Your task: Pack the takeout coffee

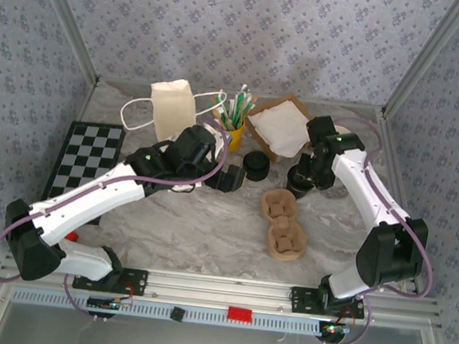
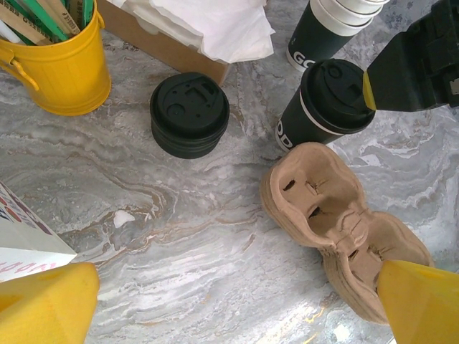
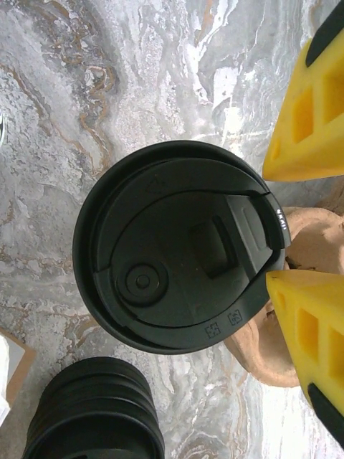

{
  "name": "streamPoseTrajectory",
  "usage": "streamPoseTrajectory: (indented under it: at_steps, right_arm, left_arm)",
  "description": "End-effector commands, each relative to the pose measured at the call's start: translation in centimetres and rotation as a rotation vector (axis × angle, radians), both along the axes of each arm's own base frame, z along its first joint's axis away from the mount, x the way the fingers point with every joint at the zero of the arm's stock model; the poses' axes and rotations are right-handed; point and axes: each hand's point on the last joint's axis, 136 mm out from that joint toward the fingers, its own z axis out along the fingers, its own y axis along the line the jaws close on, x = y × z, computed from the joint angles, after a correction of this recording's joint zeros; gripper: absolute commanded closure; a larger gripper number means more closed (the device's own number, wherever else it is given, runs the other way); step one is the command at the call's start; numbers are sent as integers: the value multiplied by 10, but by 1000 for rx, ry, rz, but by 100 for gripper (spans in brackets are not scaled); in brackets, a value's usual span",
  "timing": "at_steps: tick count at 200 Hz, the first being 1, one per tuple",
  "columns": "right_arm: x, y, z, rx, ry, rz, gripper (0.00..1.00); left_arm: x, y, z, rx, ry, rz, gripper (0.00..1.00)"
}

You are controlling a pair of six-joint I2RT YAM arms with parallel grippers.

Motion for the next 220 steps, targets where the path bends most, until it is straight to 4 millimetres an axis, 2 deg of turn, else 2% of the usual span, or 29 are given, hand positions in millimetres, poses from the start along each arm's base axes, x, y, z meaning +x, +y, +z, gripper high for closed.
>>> streamPoseTrajectory:
  at_steps: [1, 29, 47, 110, 156, 186, 220]
  right_arm:
    - [3, 0, -6, -28, 24, 10, 65]
    - [4, 0, -17, -45, 52, 14, 69]
    - [0, 1, -26, -45, 80, 16, 75]
    - [-6, 1, -45, -6, 129, 4, 75]
    - [1, -7, -54, -37, 124, -18, 75]
    - [2, -9, -47, -39, 124, -21, 72]
    - [13, -7, -14, -18, 18, -37, 63]
  left_arm:
    - [-3, 0, 7, -21, -16, -5, 1]
    - [-2, 0, 4, -14, -12, -4, 1]
    - [-2, 0, 4, -10, -13, -4, 1]
    - [-1, 1, 3, 0, -13, 1, 1]
    - [0, 1, 9, -11, -22, 5, 0]
    - [1, 0, 12, -17, -28, 5, 1]
    - [1, -1, 20, -36, -41, 4, 1]
